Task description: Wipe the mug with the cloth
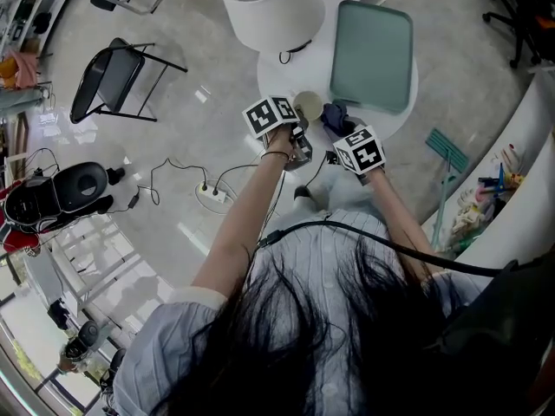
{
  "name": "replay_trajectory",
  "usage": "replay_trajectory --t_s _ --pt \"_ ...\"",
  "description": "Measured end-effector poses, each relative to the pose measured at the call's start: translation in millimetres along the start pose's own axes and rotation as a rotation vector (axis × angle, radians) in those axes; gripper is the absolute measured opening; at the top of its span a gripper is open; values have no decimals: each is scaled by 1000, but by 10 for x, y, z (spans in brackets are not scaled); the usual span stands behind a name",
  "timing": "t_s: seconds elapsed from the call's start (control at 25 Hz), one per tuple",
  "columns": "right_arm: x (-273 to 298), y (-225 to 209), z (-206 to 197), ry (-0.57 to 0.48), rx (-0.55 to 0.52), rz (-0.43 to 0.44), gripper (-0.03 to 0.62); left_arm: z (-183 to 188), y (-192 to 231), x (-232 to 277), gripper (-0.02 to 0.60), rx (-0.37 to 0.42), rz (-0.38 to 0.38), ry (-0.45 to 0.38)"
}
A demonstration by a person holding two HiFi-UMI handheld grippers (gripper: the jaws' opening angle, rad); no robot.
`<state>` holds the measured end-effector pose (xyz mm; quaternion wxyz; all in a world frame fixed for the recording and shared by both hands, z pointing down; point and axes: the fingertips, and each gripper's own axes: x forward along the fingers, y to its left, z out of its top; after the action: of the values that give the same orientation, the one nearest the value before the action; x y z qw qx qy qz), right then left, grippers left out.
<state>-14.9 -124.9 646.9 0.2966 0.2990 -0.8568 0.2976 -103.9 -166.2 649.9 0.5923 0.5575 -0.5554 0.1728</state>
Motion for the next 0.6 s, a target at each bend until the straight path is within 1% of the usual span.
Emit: replay_trajectory --t_s 0.2,0.32,0.36,0.4,0.44,0.52,0.6 --pt "-19 4 -17 2 2 -1 86 -54 -4 -15 60 -60 4 -10" --pt "-25 -7 -19 -2 13 -4 86 -82 -9 -4 60 -139 2 -18" --pt "-28 -8 -18 -4 16 -6 86 -91 -12 -5 61 -151 1 -19" --pt "-31 -8 -17 -4 18 -7 86 -94 -16 -9 61 -138 0 -18" --pt "-33 -7 -17 -5 18 -6 86 -90 -23 -18 64 -98 1 -15" --pt "-28 -9 -12 -7 21 -4 86 -68 -40 -53 81 34 7 -8" --pt "-20 -23 -6 -11 29 -2 86 -36 -77 -99 118 175 10 -3"
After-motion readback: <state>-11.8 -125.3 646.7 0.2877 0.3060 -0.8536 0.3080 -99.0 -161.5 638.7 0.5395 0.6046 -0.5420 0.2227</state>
